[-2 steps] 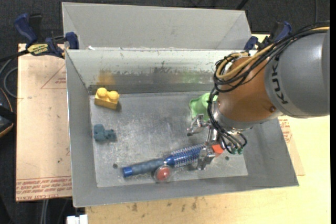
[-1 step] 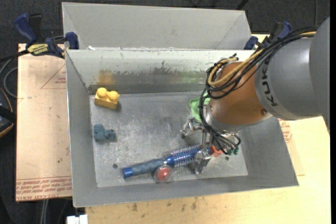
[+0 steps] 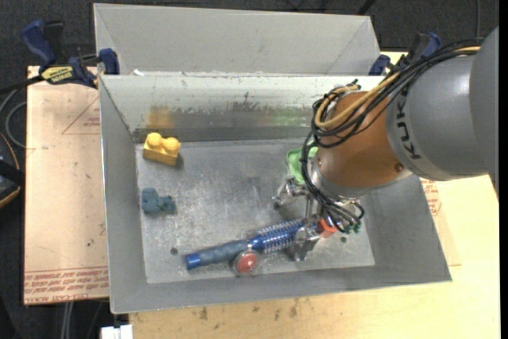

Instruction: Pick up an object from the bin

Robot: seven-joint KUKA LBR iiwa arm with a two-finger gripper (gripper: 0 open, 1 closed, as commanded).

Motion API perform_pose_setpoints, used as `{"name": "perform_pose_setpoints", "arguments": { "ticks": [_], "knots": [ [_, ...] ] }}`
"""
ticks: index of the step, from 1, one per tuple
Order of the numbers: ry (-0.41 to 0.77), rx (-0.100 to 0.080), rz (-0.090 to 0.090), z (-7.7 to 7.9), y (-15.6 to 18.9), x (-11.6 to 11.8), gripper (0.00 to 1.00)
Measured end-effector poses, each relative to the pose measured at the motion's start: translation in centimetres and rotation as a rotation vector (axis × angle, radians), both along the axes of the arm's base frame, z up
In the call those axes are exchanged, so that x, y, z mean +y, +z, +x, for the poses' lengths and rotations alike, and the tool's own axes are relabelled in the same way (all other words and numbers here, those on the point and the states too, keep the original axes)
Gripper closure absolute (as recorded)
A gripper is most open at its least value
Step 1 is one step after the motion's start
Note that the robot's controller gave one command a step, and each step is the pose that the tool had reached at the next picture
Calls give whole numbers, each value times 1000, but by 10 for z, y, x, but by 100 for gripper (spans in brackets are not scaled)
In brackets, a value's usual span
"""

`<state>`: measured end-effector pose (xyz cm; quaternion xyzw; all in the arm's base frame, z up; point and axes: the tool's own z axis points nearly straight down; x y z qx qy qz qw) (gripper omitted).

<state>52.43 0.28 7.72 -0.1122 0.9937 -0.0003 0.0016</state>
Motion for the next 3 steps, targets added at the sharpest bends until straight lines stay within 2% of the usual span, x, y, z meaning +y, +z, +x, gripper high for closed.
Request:
{"name": "perform_pose_setpoints", "arguments": {
  "ticks": [1,2,3],
  "knots": [
    [1,-10,2,3,3,1,100],
    [1,0,1,4,10,2,100],
    [1,-4,0,5,69,2,100]
  ]
}}
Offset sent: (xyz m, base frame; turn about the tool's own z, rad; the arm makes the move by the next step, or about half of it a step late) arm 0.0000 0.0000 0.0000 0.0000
